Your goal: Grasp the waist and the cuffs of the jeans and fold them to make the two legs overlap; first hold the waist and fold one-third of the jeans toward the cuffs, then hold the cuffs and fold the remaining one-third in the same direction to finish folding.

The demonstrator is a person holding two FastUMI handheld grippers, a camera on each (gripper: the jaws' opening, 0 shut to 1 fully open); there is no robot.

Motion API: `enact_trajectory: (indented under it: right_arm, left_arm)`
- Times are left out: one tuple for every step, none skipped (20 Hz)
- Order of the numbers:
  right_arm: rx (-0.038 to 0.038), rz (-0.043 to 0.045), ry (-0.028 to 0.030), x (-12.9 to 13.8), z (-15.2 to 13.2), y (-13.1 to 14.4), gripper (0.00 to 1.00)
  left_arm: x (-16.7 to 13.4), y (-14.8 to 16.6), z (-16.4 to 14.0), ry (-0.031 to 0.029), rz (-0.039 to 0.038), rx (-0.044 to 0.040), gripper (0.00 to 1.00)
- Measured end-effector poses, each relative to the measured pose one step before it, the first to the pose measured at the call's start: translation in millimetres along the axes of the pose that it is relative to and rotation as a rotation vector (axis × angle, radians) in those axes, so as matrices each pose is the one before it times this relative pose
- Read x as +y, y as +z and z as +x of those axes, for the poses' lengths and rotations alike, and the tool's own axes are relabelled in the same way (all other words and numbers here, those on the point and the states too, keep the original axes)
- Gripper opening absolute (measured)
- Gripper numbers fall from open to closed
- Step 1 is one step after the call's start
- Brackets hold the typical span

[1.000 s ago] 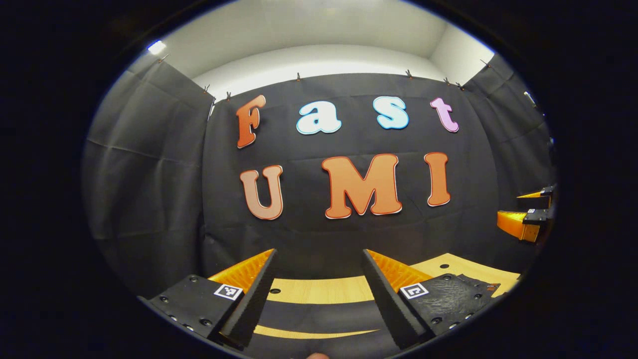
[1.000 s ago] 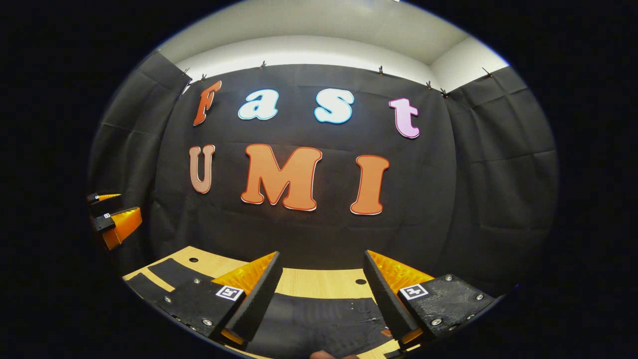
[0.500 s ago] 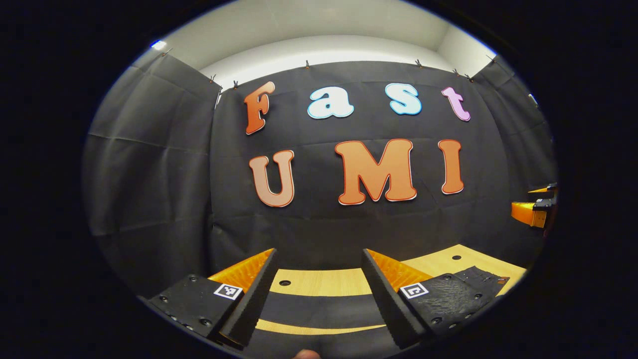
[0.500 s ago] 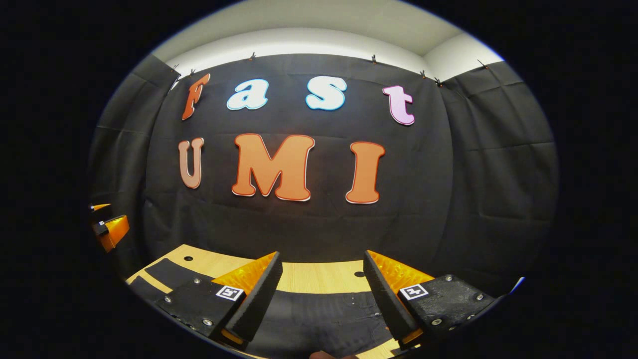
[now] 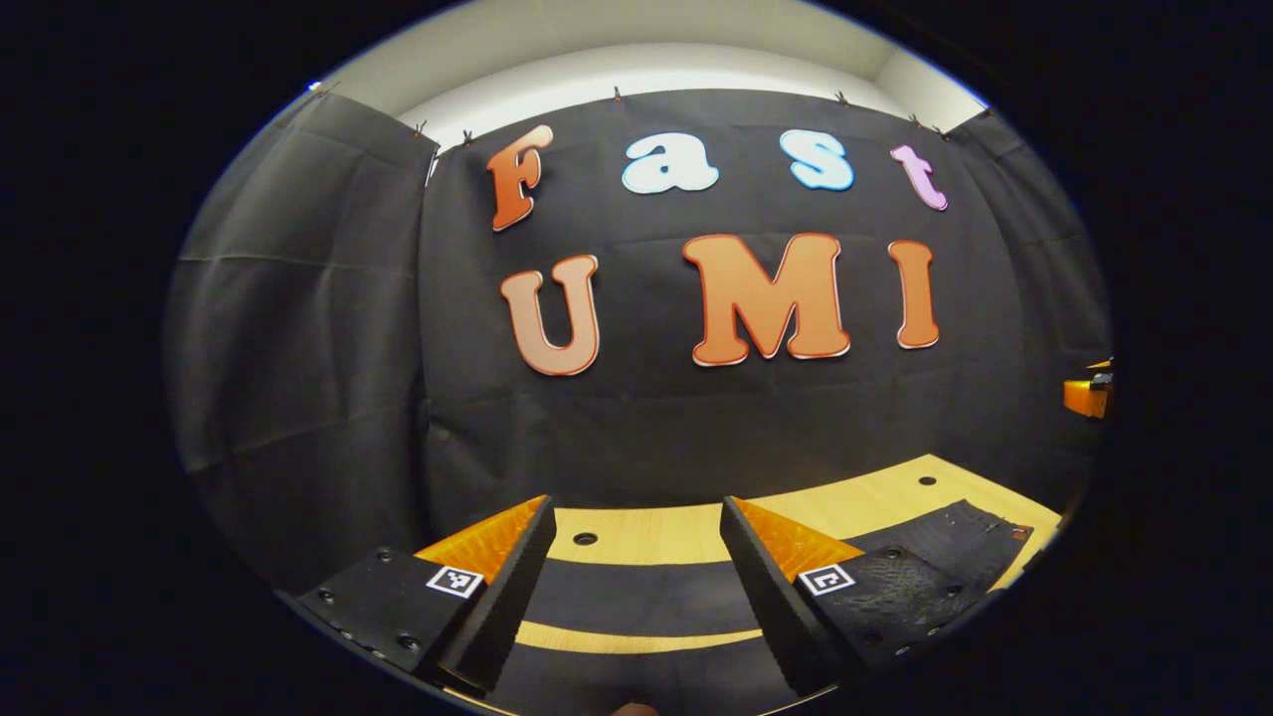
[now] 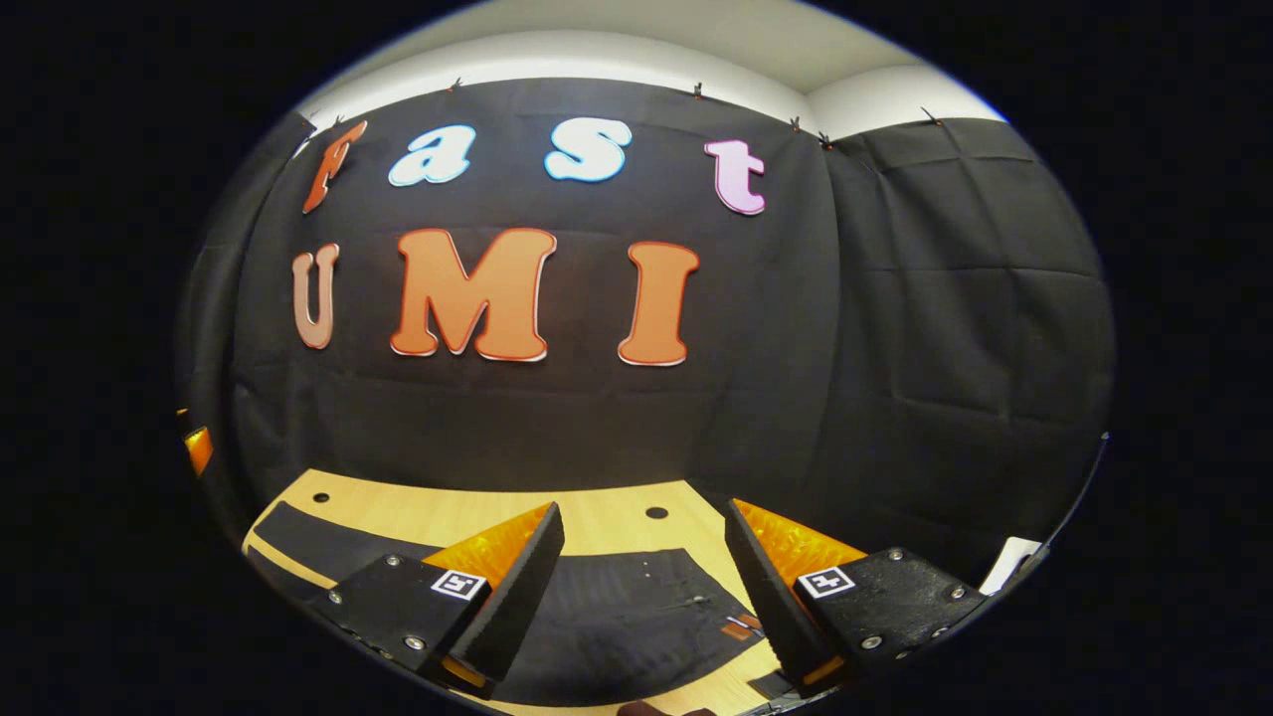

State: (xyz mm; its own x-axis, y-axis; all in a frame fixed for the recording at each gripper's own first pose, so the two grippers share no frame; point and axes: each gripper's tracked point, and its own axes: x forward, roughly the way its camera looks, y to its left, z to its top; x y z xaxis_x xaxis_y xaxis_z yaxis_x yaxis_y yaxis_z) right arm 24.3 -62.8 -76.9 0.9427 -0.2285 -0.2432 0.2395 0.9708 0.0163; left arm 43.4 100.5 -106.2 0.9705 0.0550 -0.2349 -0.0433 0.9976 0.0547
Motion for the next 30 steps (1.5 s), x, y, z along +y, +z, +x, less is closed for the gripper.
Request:
enact_trajectory:
  right_arm:
    - [0.03589,0.01087,-0.00423,-3.84,5.32,-9.28,0.98]
    - [0.0321,0.00744,-0.00614,-6.05,6.83,-8.95,0.98]
    - [0.02737,0.00736,-0.00841,-6.66,8.67,-9.12,0.98]
    - [0.02818,0.01079,-0.00867,-7.92,8.46,-10.36,0.98]
    - [0.03291,0.01191,-0.0078,-5.5,8.74,-9.99,0.98]
    - [0.03312,0.00868,-0.01178,-5.72,8.91,-9.73,0.98]
    - [0.03137,0.00693,-0.00783,-6.26,10.36,-10.95,0.98]
    - [0.03949,0.01013,-0.00835,-5.95,8.12,-12.26,0.98]
    - [0.04324,0.01687,0.00236,-3.28,6.63,-11.02,0.98]
    - [0.03955,0.0162,0.00304,-2.46,8.0,-10.0,0.98]
    - [0.03899,0.0144,0.00143,-3.32,7.89,-8.77,0.98]
    - [0.03326,0.01547,-0.00296,-5.02,6.6,-5.97,0.98]
    - [0.03371,0.02083,-0.00331,-3.64,8.25,-5.77,0.98]
    - [0.04846,0.02637,-0.00152,-5.0,8.74,-10.06,0.99]
    - [0.05205,0.03199,0.00189,-4.21,8.32,-10.25,0.98]
    - [0.0439,0.03296,0.00254,-4.22,7.12,-7.1,0.99]
    - [0.0469,0.03444,-0.00338,-6.02,8.07,-7.78,0.98]
    - [0.04563,0.03721,-0.0022,-7.43,10.24,-8.78,0.98]
    - [0.03909,0.04053,0.00263,-5.12,7.37,-5.34,0.99]
    - [0.03188,0.03677,0.00354,-4.37,8.83,-4.51,0.98]
    - [0.02952,0.03079,-0.00466,-6.43,8.65,-3.86,0.98]
    - [0.02968,0.02076,-0.011,-8.34,7.14,-4.31,0.98]
    - [0.02569,0.01527,-0.01028,-6.82,8.16,-3.91,0.97]
    - [0.02106,0.01432,-0.00623,-4.17,7.01,-2.22,0.96]
    - [0.02358,0.01721,-0.00335,-4.34,7.03,-1.78,0.96]
    - [0.02191,0.01855,-0.00676,-4.55,6.3,-3.69,0.96]
    - [0.0231,0.01828,-0.00625,-3.14,8.26,-1.79,0.96]
    - [0.0264,0.02196,-0.0032,-2.74,6.03,-3.32,0.96]
    - [0.02851,0.01928,0.0019,-1.24,5.9,-2.74,0.96]
    - [0.01944,0.01236,-0.00402,-3.11,6.19,-2.53,0.96]
  left_arm:
    - [5.54,-6.25,3.47,0.01706,-0.00356,0.02462,0.99]
    - [6.19,-5.58,4.07,0.01675,-0.00902,0.01862,0.99]
    - [7.2,-5.61,3.6,0.02229,-0.00899,0.01473,0.99]
    - [6.54,-5.1,3.12,0.02927,-0.006,0.01791,0.99]
    - [7.22,-4.32,2.85,0.02738,-0.00519,0.02311,0.99]
    - [6.46,-4.1,2.07,0.02422,-0.00632,0.01129,0.99]
    - [5.91,-3.06,4.31,0.02197,-0.00552,0.01327,0.99]
    - [4.97,-7.48,3.22,0.01971,-0.00111,0.02337,0.99]
    - [6.43,-6.25,4.42,0.02465,-0.00226,0.02383,0.99]
    - [5.35,-7.2,5.72,0.022,-0.00512,0.02654,0.99]
    - [6.1,-4.76,5.99,0.01953,-0.00563,0.02611,0.99]
    - [7.81,-7.57,6.82,0.02438,-0.0076,0.02654,0.99]
    - [7.74,-7.12,3.27,0.02135,-0.00794,0.02922,1.0]
    - [8.59,-10.95,2.86,0.02403,-0.01119,0.03042,0.99]
    - [6.87,-10.56,6.92,0.01773,-0.01105,0.03247,0.99]
    - [6.32,-8.05,4.87,0.01848,-0.01097,0.03405,1.0]
    - [5.85,-7.26,5.57,0.0176,-0.00565,0.03426,0.99]
    - [7.25,-8.57,2.36,0.02023,-0.00617,0.03285,0.99]
    - [6.8,-7.72,3.68,0.01541,-0.00609,0.0286,0.99]
    - [5.83,-7.32,5.4,0.01766,-0.00611,0.02874,0.99]
    - [5.58,-6.61,4.53,0.0151,-0.00681,0.02715,0.99]
    - [0.65,-5.21,4.35,0.01319,-0.01027,0.02871,0.99]
    - [0.3,-4.17,4.71,0.0117,-0.01477,0.02943,0.99]
    - [-0.1,-4.69,2.53,0.0087,-0.01874,0.03061,0.99]
    - [0.8,-3.3,3.08,0.0071,-0.01878,0.03449,1.0]
    - [3.25,-5.8,1.34,0.0106,-0.01707,0.02945,0.99]
    - [1.56,-5.43,2.72,0.01262,-0.01432,0.03431,0.99]
    - [0.46,-5.01,3.53,0.01263,-0.01522,0.02829,1.0]
    - [-1.87,-5.01,2.01,0.00291,-0.01506,0.02797,1.0]
    - [2.15,-5.31,1.07,0.00752,-0.01743,0.01859,0.99]
